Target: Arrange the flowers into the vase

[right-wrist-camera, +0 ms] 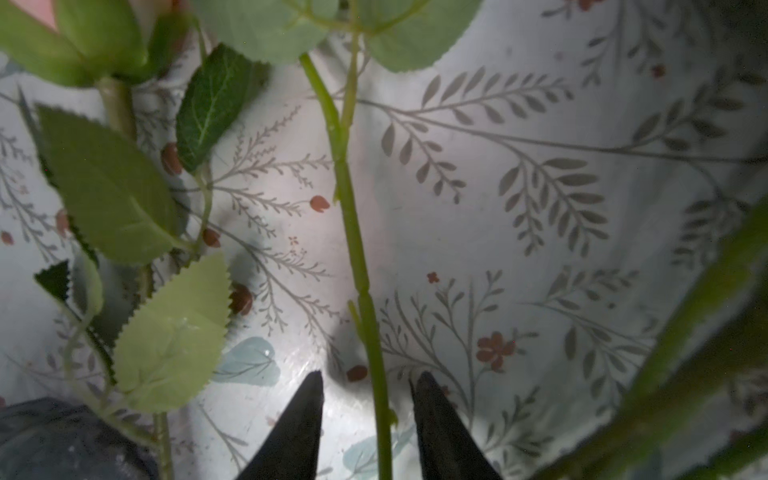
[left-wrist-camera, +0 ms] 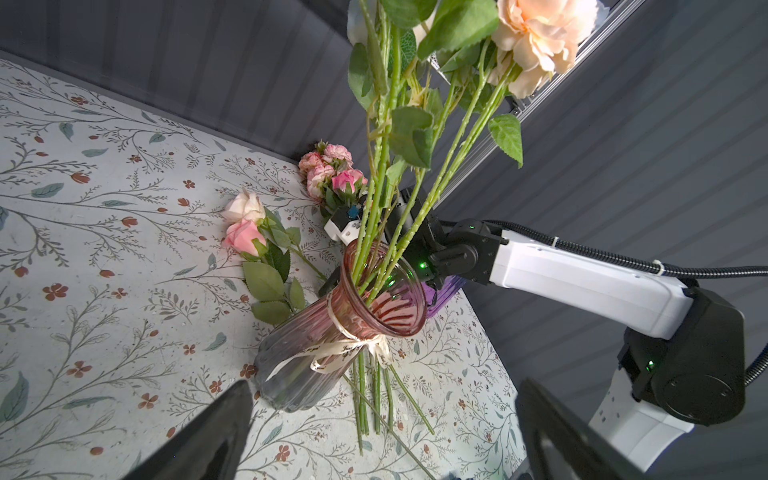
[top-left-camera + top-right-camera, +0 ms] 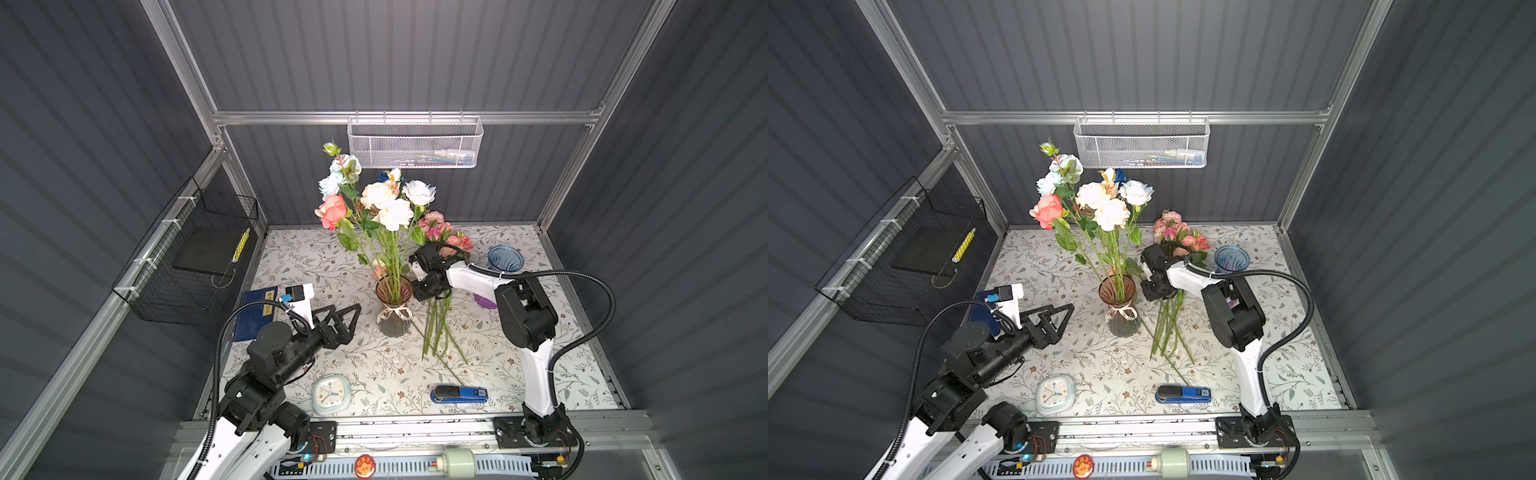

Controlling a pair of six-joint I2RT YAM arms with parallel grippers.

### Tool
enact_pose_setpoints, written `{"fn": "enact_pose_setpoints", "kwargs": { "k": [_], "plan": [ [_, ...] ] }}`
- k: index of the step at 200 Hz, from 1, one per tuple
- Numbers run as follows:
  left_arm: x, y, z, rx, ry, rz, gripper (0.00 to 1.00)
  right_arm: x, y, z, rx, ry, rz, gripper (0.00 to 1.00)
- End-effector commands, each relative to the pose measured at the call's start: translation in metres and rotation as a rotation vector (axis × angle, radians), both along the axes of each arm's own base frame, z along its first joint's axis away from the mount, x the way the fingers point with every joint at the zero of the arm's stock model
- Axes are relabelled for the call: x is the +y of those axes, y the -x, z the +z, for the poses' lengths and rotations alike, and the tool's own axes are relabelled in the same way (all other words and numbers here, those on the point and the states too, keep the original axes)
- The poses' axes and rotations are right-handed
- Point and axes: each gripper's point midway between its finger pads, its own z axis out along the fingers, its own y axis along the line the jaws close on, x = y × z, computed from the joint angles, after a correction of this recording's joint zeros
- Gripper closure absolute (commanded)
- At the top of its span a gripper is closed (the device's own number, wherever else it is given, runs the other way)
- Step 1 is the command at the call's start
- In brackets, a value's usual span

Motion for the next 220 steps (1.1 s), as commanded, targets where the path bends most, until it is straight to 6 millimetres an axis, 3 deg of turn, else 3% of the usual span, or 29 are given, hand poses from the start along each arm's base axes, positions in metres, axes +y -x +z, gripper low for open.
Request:
{"fn": "enact_pose_setpoints", "kwargs": {
  "k": [1,65,133,161,220],
  "plan": [
    [0.000,0.001,0.002,-0.001,0.006,0.001,0.00,0.002,-0.002,0.004,0.016,-0.041,0.025,0.67],
    [-0.002,0.000,0.001,0.001,0.012,-0.005,0.00,0.002,-0.005,0.023,-0.026,-0.141,0.026,0.91],
    [-0.006,-0.001,0.004,-0.003,0.023,-0.018,0.00,-0.003,0.000,0.091,-0.191,-0.301,-0.033,0.99],
    [-0.004,0.000,0.008,-0.013,0.030,-0.017,0.00,-0.018,0.011,0.124,-0.270,-0.377,-0.118,1.00],
    [-0.004,0.003,0.016,-0.029,0.042,-0.025,0.00,-0.070,0.061,0.172,-0.391,-0.471,-0.325,1.00]
  ]
}}
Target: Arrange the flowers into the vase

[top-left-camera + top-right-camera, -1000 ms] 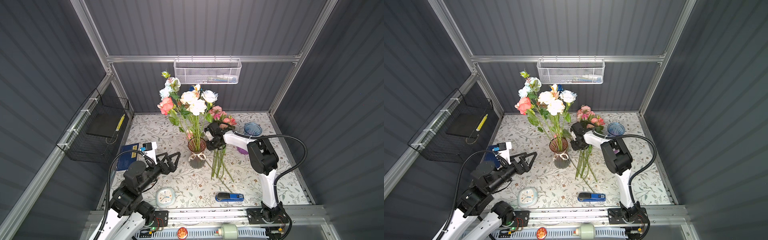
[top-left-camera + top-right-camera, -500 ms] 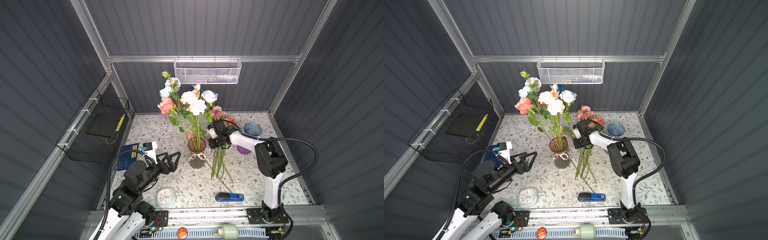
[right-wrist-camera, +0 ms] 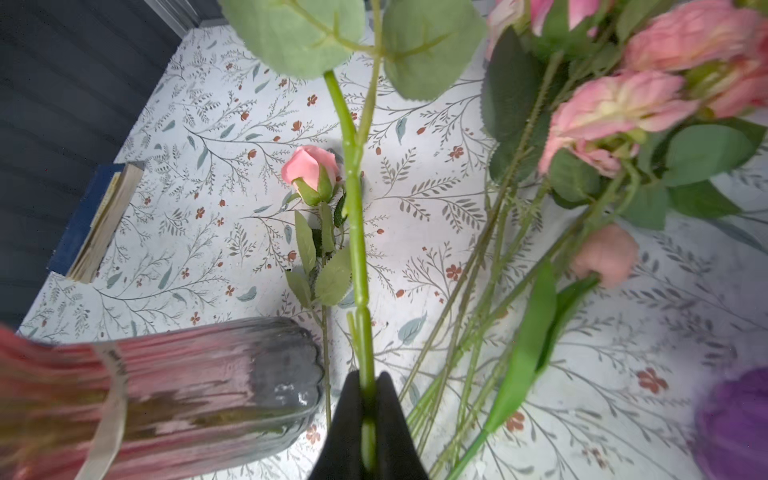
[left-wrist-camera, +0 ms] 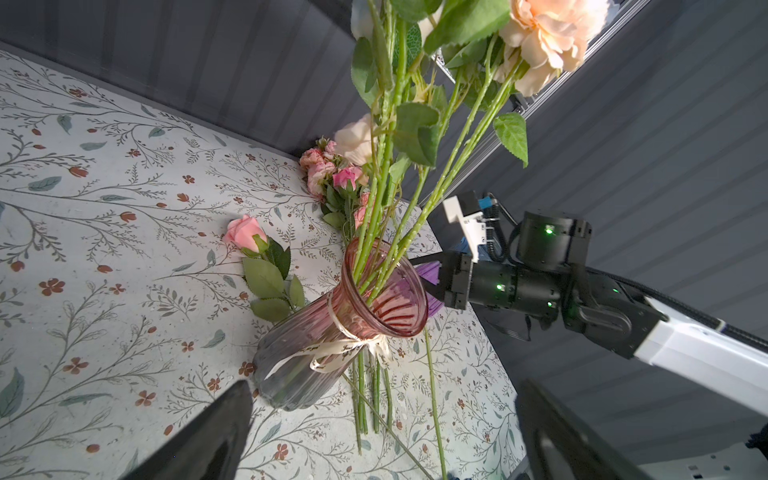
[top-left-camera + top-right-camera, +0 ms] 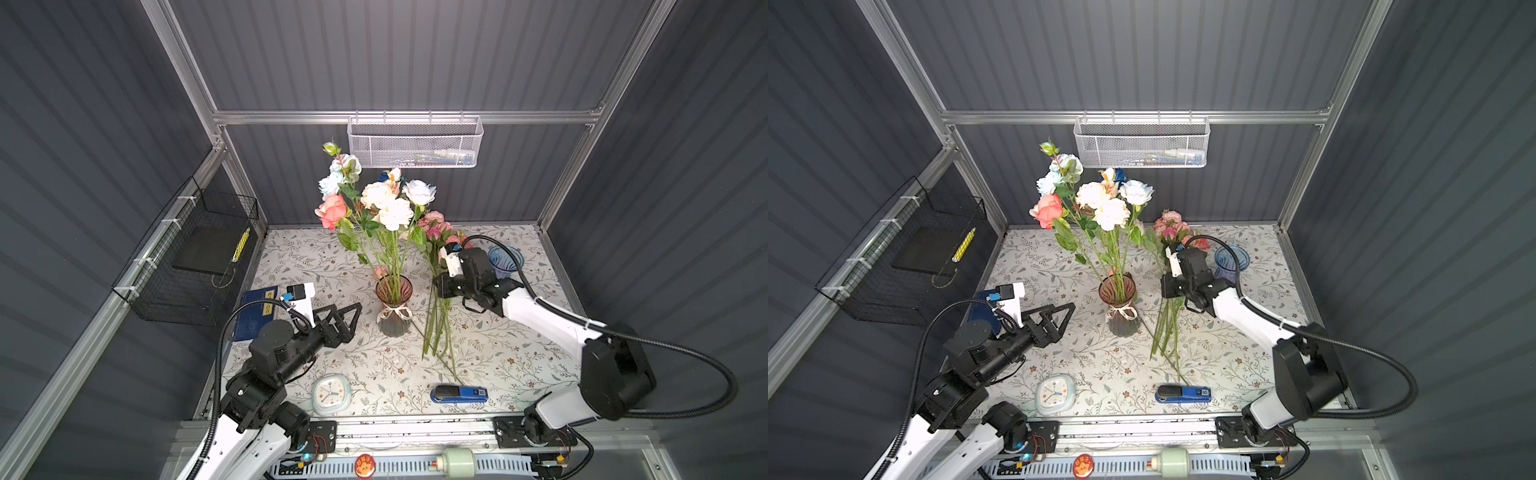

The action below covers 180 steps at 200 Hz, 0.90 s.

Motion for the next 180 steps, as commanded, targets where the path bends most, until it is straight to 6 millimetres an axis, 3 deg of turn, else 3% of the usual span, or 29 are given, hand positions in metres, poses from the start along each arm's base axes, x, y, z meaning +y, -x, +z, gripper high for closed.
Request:
{"fn": "enact_pose_setpoints", "kwargs": {
  "k": [1,29,34,73,100,138,180],
  "plan": [
    [-0.002,0.005,0.018,-0.042,0.038,-0.024,0.00,-0.021,0.009,0.024,-0.055,-0.073,-0.121,1.00],
    [-0.004,0.007,0.022,-0.052,0.044,-0.037,0.00,-0.042,0.034,0.045,-0.110,-0.120,-0.183,1.00],
    [-0.005,0.007,0.024,-0.055,0.045,-0.042,0.00,-0.047,0.040,0.058,-0.142,-0.140,-0.190,1.00],
    [-0.016,0.013,0.040,-0.095,0.043,-0.122,0.00,-0.062,0.078,0.108,-0.283,-0.253,-0.178,1.00],
    [-0.038,0.024,0.058,-0.132,0.049,-0.276,0.01,-0.064,0.108,0.156,-0.404,-0.347,-0.114,1.00],
    [-0.081,0.047,0.080,-0.149,0.112,-0.603,0.04,-0.034,0.152,0.223,-0.503,-0.476,0.089,1.00],
    [-0.096,0.065,0.103,-0.206,0.183,-0.784,0.05,0.036,0.180,0.275,-0.546,-0.532,0.324,1.00]
  ]
}}
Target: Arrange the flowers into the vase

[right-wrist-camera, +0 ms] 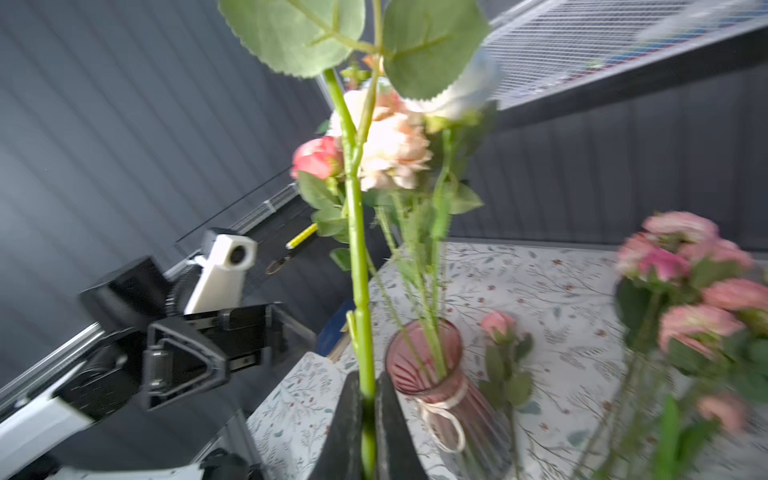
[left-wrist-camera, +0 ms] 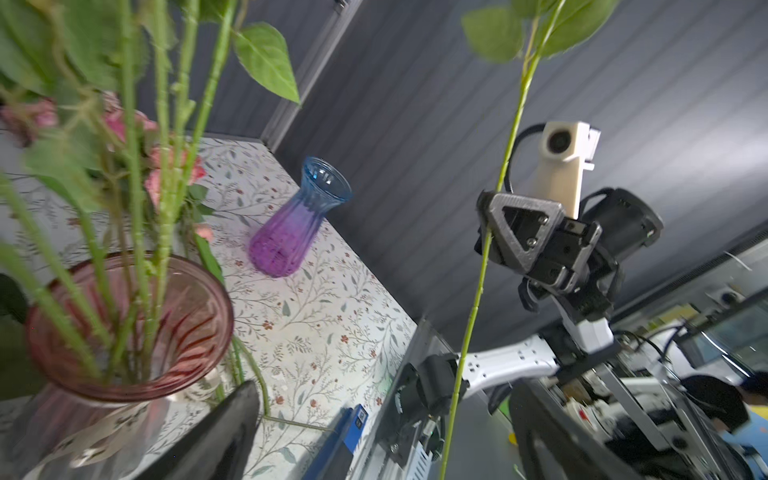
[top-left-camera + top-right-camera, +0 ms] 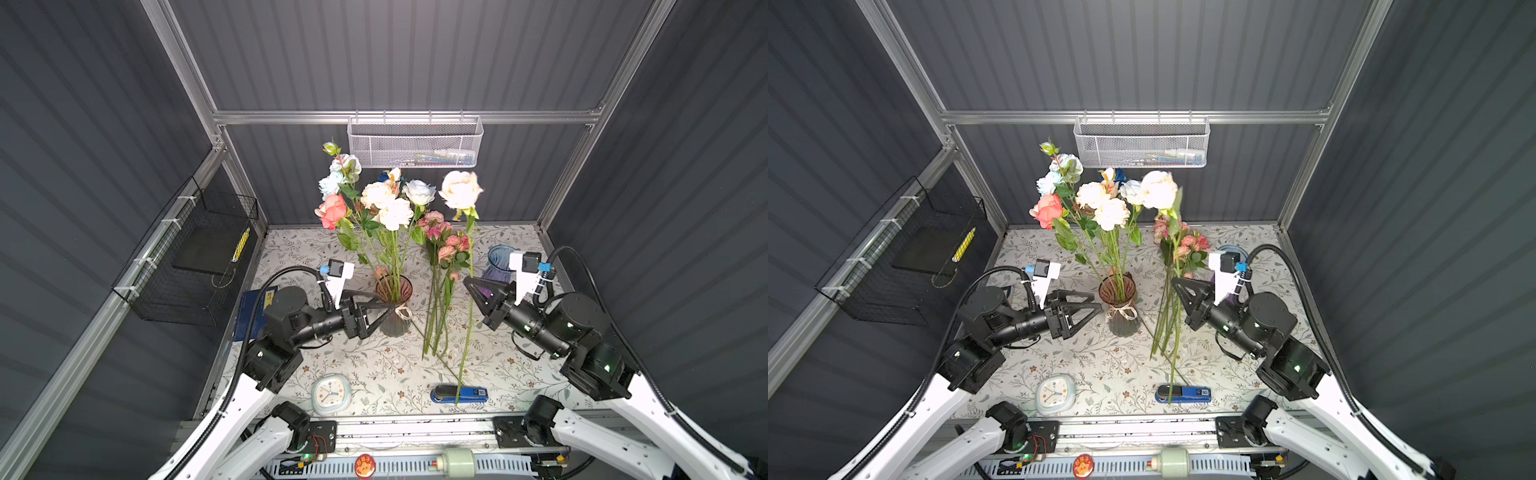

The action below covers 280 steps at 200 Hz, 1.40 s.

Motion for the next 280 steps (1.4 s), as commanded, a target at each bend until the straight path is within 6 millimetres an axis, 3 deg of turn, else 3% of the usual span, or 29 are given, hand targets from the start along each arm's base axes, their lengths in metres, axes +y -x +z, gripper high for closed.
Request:
{"fn": "enact_pose_setpoints", "kwargs": {
  "k": [1,47,56,87,110,132,158,174,192,201,221,228,280],
  "plan": [
    [-0.006,0.034,0.042,-0.120,0.100,-0.184,0.05,0.033,0.011,0.031,-0.082,-0.012,0.098,1.00],
    [-0.008,0.040,0.046,-0.144,0.081,-0.216,0.05,0.104,0.010,0.069,-0.128,-0.038,0.222,1.00],
    [-0.008,0.040,0.045,-0.144,0.074,-0.216,0.06,0.123,0.005,0.065,-0.120,-0.021,0.242,1.00],
    [-0.006,0.038,0.045,-0.156,0.043,-0.195,0.13,0.157,0.004,0.070,-0.117,-0.021,0.295,1.00],
    [-0.005,0.034,0.045,-0.166,0.019,-0.175,0.28,0.173,0.005,0.070,-0.112,-0.018,0.318,1.00],
    [-0.004,0.033,0.047,-0.181,0.011,-0.163,0.53,0.175,0.003,0.067,-0.103,-0.013,0.313,1.00],
    [-0.002,0.029,0.050,-0.203,-0.012,-0.124,0.85,0.169,0.001,0.060,-0.099,-0.001,0.281,0.96],
    [-0.001,0.024,0.054,-0.219,-0.027,-0.102,1.00,0.162,-0.001,0.053,-0.094,0.011,0.254,0.84],
    [-0.002,0.017,0.058,-0.240,-0.043,-0.074,1.00,0.149,-0.002,0.044,-0.095,0.026,0.213,0.59],
    [-0.001,0.012,0.061,-0.258,-0.055,-0.049,1.00,0.138,-0.003,0.042,-0.100,0.030,0.179,0.52],
    [0.004,-0.006,0.067,-0.320,-0.095,0.055,1.00,0.111,-0.007,0.027,-0.104,0.051,0.081,0.49],
    [0.007,-0.014,0.070,-0.349,-0.108,0.095,1.00,0.091,-0.004,0.034,-0.120,0.027,0.047,0.49],
    [0.003,-0.066,0.097,-0.492,-0.116,0.276,1.00,0.010,0.008,0.026,-0.148,0.014,-0.121,0.48]
  ]
}}
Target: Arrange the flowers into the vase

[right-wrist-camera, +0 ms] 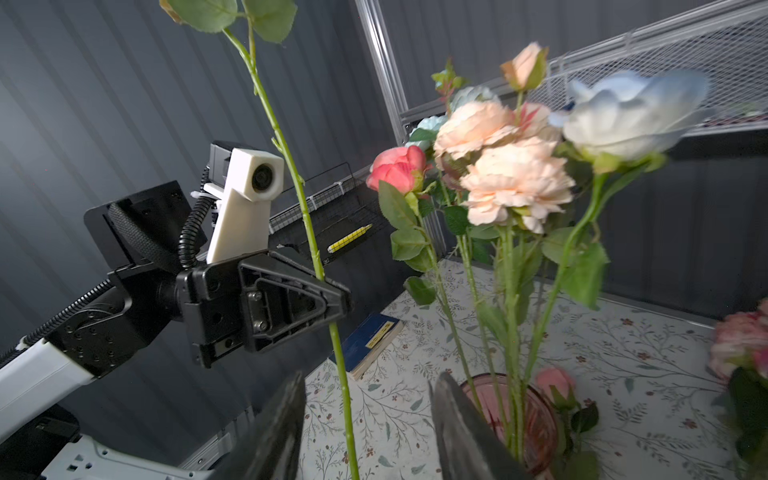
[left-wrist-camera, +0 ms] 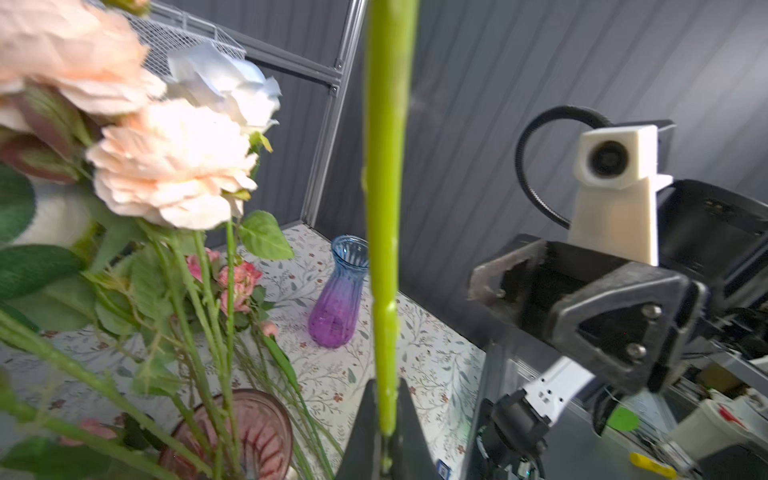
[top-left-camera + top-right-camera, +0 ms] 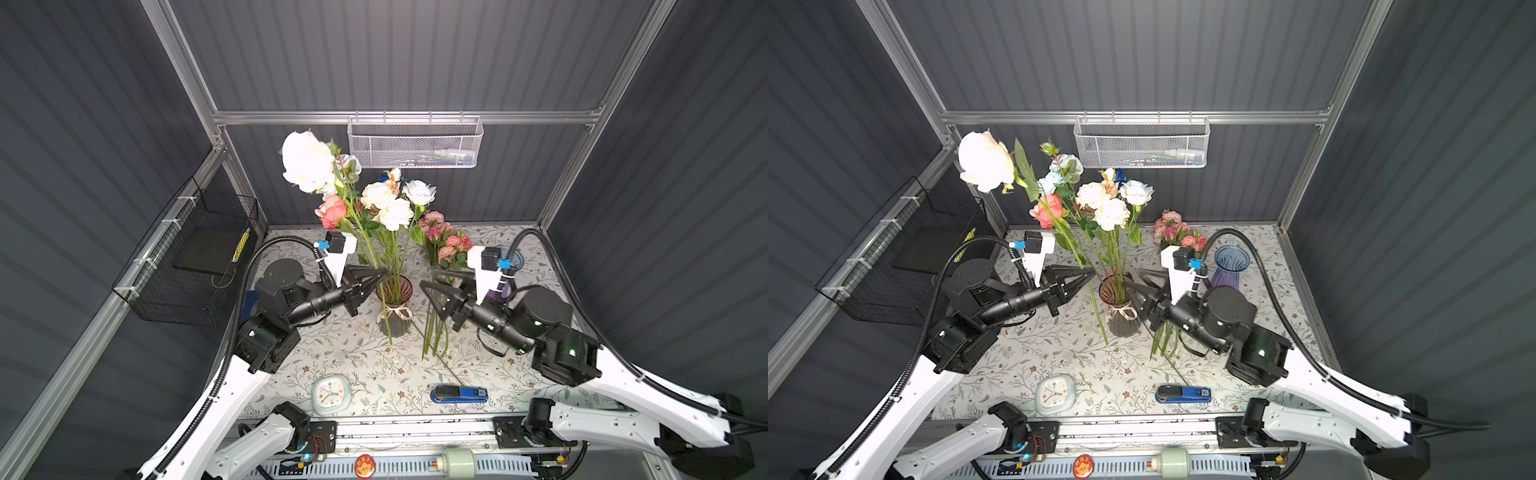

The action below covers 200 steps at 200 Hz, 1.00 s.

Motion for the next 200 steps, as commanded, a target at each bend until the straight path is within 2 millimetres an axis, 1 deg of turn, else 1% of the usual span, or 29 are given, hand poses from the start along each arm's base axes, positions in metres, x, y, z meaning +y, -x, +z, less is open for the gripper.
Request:
{"fn": "enact_pose_setpoints", "kwargs": {
  "k": [1,21,24,32,55,72,97,117,139,161,165,169,178,183,189,200],
  "plan": [
    [0.001,-0.026,0.027,-0.136,0.018,0.104,1.00,-0.035,-0.004,0.000,-0.022,-0.004,-0.123,0.48],
    [-0.004,-0.044,0.036,-0.173,0.030,0.140,1.00,-0.057,0.000,-0.002,-0.026,-0.020,-0.164,0.49],
    [-0.002,-0.049,0.038,-0.177,0.031,0.170,1.00,-0.060,0.001,-0.002,-0.027,-0.022,-0.167,0.49],
    [-0.003,-0.056,0.042,-0.191,0.032,0.193,1.00,-0.066,0.003,-0.002,-0.028,-0.025,-0.179,0.49],
    [-0.001,-0.072,0.048,-0.235,0.017,0.268,1.00,-0.079,0.006,-0.003,-0.033,-0.034,-0.196,0.50],
    [0.002,-0.082,0.045,-0.254,-0.001,0.326,1.00,-0.085,0.008,-0.003,-0.040,-0.041,-0.202,0.51],
    [0.001,-0.093,0.037,-0.264,-0.021,0.374,1.00,-0.091,0.011,-0.001,-0.051,-0.049,-0.210,0.52],
    [-0.007,-0.098,0.027,-0.254,-0.039,0.367,1.00,-0.095,0.011,-0.001,-0.056,-0.051,-0.218,0.52],
    [-0.018,-0.102,0.008,-0.223,-0.071,0.352,1.00,-0.099,0.012,-0.001,-0.061,-0.052,-0.228,0.52],
    [-0.022,-0.104,-0.009,-0.182,-0.097,0.358,1.00,-0.099,0.011,-0.004,-0.060,-0.043,-0.233,0.52],
    [-0.021,-0.105,-0.012,-0.173,-0.100,0.364,0.95,-0.099,0.011,-0.004,-0.058,-0.043,-0.233,0.52],
    [-0.019,-0.105,-0.013,-0.164,-0.101,0.373,0.87,-0.099,0.011,-0.004,-0.057,-0.043,-0.233,0.52],
    [-0.016,-0.105,-0.015,-0.147,-0.097,0.390,0.65,-0.099,0.011,-0.005,-0.056,-0.043,-0.231,0.50],
    [-0.013,-0.105,-0.014,-0.138,-0.094,0.405,0.55,-0.098,0.011,-0.005,-0.055,-0.043,-0.231,0.49],
    [-0.010,-0.104,-0.013,-0.125,-0.087,0.416,0.47,-0.098,0.011,-0.005,-0.056,-0.043,-0.230,0.47],
    [-0.004,-0.101,-0.009,-0.110,-0.072,0.430,0.37,-0.097,0.011,-0.006,-0.055,-0.039,-0.227,0.43]
  ]
}}
